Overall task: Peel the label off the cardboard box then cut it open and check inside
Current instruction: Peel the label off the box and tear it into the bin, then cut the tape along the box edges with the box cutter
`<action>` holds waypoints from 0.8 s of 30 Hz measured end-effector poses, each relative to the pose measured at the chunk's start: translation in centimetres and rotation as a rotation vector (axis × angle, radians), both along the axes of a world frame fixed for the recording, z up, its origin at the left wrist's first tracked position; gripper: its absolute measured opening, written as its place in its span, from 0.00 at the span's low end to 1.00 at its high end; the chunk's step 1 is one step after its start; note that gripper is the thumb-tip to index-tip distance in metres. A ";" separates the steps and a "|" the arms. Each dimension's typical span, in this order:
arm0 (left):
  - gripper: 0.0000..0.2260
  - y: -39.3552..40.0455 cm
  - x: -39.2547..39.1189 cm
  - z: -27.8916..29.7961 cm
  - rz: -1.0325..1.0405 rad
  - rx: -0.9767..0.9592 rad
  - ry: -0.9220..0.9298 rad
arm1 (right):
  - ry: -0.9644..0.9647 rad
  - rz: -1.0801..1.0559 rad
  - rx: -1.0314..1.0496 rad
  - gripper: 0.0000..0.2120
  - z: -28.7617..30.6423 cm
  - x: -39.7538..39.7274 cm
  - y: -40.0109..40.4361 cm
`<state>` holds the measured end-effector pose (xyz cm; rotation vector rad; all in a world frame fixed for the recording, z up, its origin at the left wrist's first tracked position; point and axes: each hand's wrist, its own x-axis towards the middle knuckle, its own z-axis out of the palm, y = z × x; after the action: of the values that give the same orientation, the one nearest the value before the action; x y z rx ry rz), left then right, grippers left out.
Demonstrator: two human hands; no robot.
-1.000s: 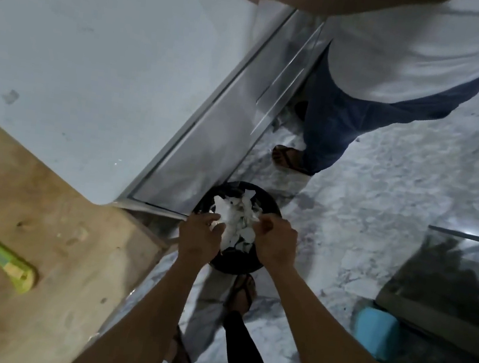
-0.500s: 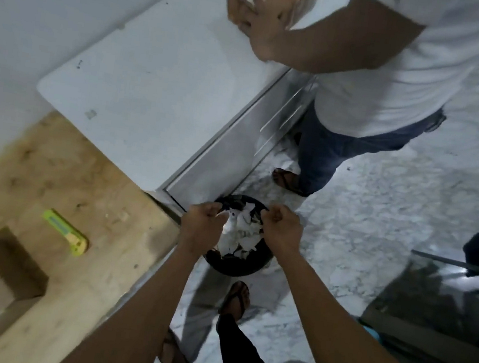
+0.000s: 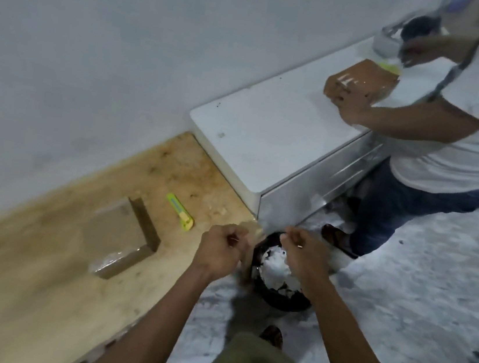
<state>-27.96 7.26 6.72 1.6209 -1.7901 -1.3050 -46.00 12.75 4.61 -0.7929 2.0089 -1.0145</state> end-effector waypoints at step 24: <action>0.13 3.1 25.2 -3.4 0.789 -0.162 -0.122 | 0.287 0.730 -0.142 0.10 -0.4 24.6 -10.9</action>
<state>-2.75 10.37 3.35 2.0264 -1.0616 -0.6877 -21.37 1.89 4.24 -1.6672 1.6465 -0.6328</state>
